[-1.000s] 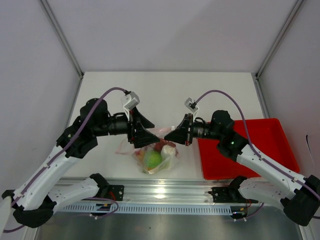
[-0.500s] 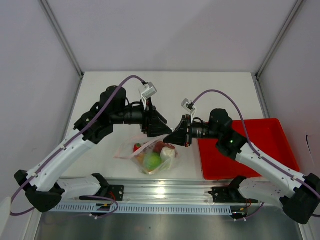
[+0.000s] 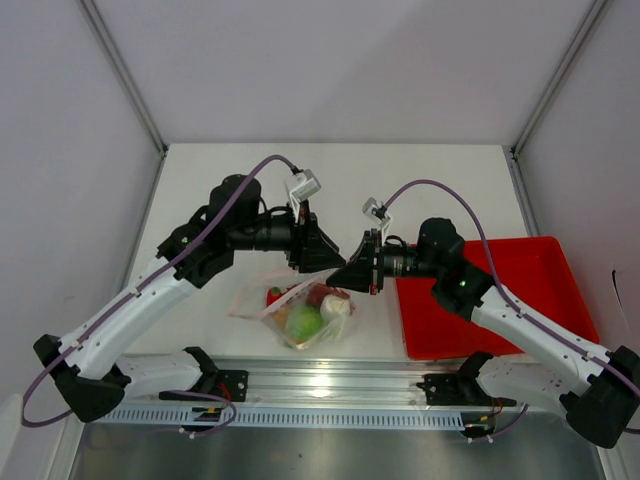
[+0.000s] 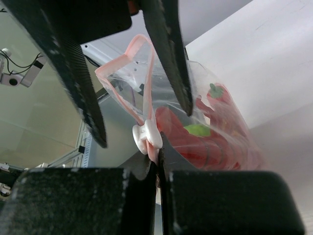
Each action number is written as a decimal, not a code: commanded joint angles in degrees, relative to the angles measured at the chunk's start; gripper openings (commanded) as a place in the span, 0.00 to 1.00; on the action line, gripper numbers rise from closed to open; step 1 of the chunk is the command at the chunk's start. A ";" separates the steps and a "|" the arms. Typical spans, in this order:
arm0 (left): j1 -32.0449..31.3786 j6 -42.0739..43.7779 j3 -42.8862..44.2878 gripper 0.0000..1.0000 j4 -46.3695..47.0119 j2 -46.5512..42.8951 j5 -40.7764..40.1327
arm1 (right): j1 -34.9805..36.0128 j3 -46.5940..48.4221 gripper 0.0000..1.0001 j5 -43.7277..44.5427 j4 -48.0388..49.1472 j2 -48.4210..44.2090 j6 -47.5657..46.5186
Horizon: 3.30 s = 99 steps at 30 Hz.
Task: Place the food in the zip-top bag and seal the zipper
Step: Zip the zipper food storage bag at the center of the board.
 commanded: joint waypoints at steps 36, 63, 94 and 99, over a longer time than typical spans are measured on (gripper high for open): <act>-0.55 1.98 -3.55 0.01 -0.18 -1.54 -3.29 | -1.05 -6.12 0.00 8.70 5.70 -5.45 2.24; -0.55 2.24 2.16 0.01 -3.43 -0.92 1.72 | -2.46 3.97 0.17 -5.62 -5.17 0.69 -7.42; -0.55 2.95 2.07 0.01 -11.78 -2.15 -0.92 | -6.50 -1.82 0.00 7.74 12.29 -2.47 9.27; -0.55 3.91 4.71 0.01 -12.66 -0.93 -1.27 | -6.06 2.47 0.03 -5.43 6.87 2.00 2.19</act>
